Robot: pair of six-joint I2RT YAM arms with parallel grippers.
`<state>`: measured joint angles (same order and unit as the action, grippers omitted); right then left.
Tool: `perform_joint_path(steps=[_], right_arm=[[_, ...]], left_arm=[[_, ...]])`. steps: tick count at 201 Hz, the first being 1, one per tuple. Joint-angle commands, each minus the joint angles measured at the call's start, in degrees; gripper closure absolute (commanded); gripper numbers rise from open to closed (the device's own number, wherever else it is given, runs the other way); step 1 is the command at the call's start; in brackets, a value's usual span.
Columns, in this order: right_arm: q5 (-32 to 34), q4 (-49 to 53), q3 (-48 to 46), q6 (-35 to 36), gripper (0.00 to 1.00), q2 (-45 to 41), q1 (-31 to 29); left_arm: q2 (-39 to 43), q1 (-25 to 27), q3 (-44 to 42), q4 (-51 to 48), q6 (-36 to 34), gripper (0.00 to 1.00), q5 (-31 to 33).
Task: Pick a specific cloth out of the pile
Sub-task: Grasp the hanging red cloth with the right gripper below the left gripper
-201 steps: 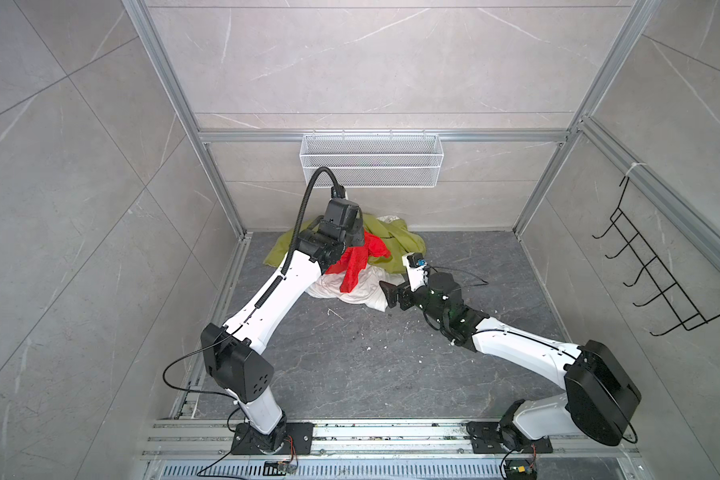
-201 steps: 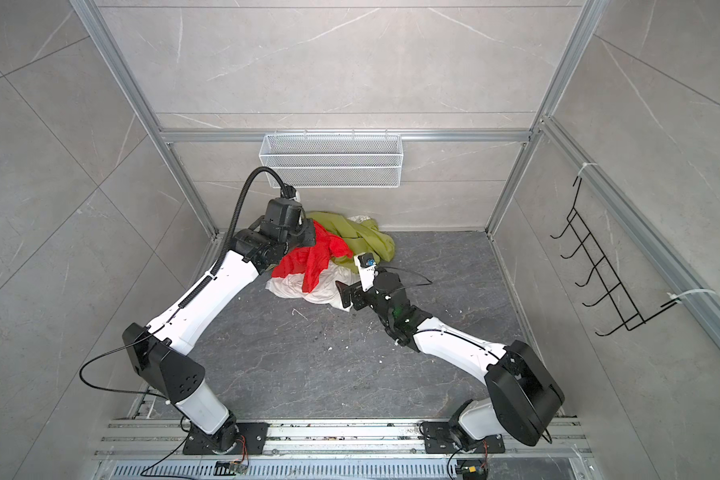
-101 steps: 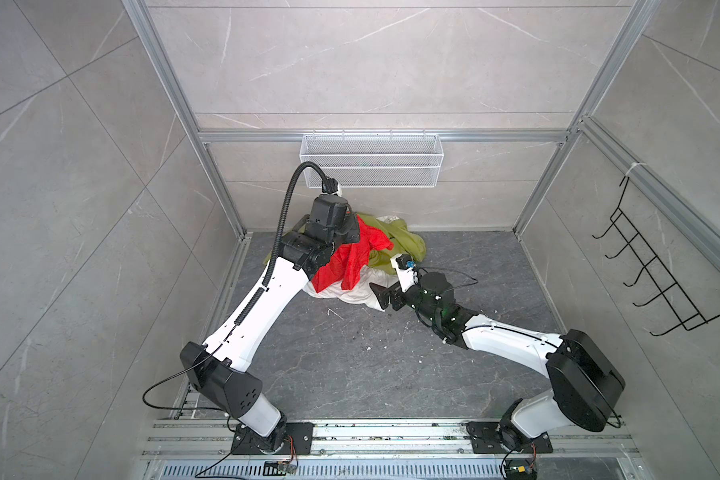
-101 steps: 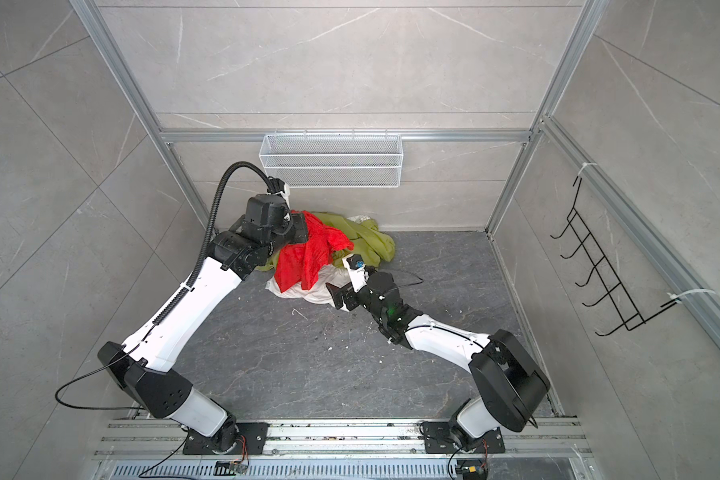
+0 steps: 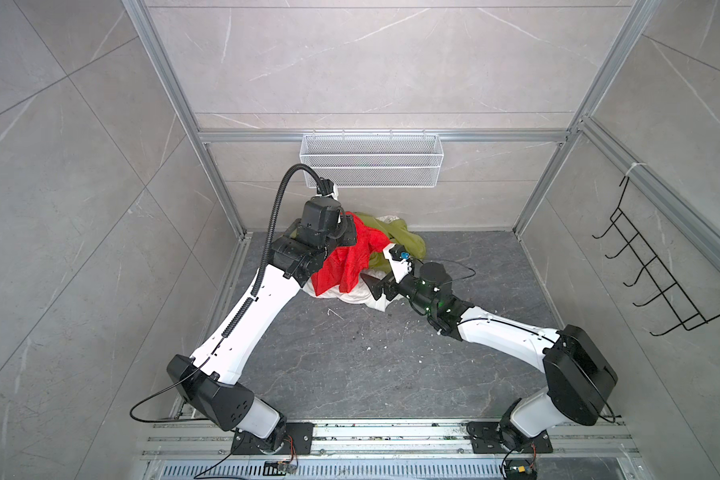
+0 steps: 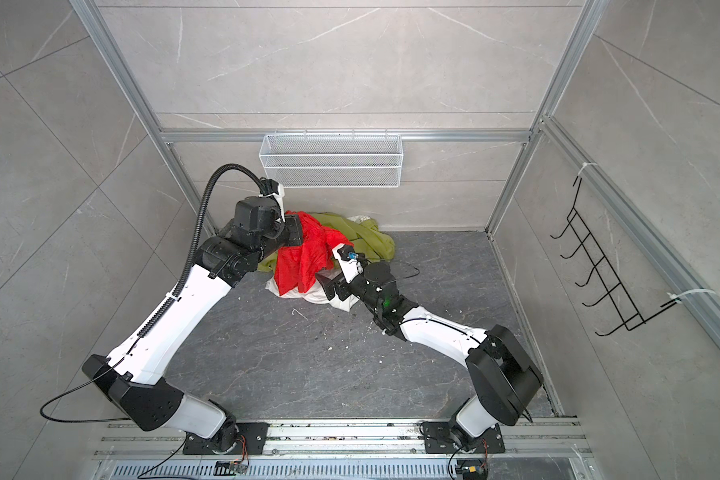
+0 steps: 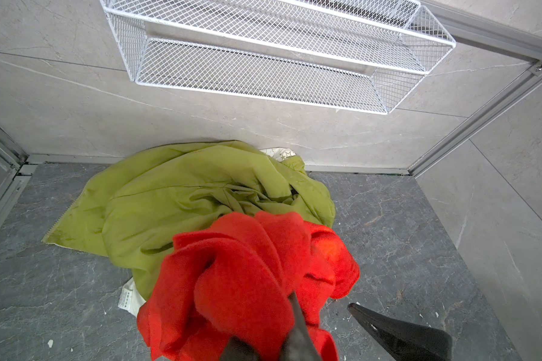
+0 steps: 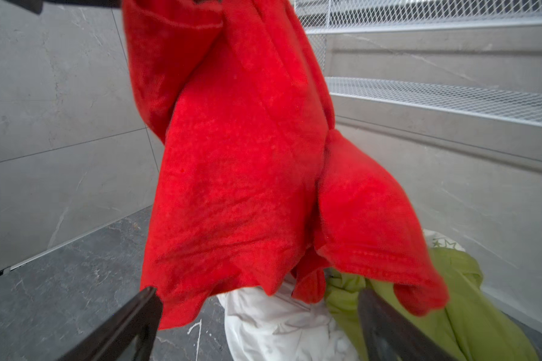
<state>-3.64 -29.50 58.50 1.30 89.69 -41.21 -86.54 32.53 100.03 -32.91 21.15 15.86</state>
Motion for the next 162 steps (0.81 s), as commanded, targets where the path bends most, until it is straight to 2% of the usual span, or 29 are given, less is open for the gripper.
perform_joint_path(steps=[1,11,27,38,74,118,140,162], right_arm=[[5.6,8.7,4.3,0.8,0.0,0.3,-0.3],[5.9,8.8,4.6,1.1,0.0,0.6,-0.3],[1.0,7.3,3.9,3.8,0.0,0.8,-0.3],[2.3,4.8,3.3,1.3,0.0,1.2,-0.3],[-1.9,1.0,2.8,2.1,0.0,2.4,-0.3],[-3.8,-4.4,1.8,0.7,0.02,3.2,-0.3],[-3.9,-6.8,1.5,0.2,0.08,4.0,-0.7],[-1.0,-8.0,1.4,0.7,0.06,4.6,-1.4]], left_arm=[[3.0,0.2,0.8,5.3,-1.7,1.0,-0.7],[3.0,0.1,0.8,5.4,-1.5,1.0,-1.1],[3.0,0.2,1.0,5.4,-1.1,1.0,-1.7],[3.2,0.1,1.2,5.4,-0.9,1.0,-2.2],[4.0,0.1,1.2,5.5,0.0,1.0,-3.3],[4.9,0.2,0.7,5.8,1.7,1.0,-4.4],[5.6,0.2,-0.4,7.0,2.7,1.0,-4.8],[5.8,0.2,-0.4,7.2,3.6,1.0,-6.1]])
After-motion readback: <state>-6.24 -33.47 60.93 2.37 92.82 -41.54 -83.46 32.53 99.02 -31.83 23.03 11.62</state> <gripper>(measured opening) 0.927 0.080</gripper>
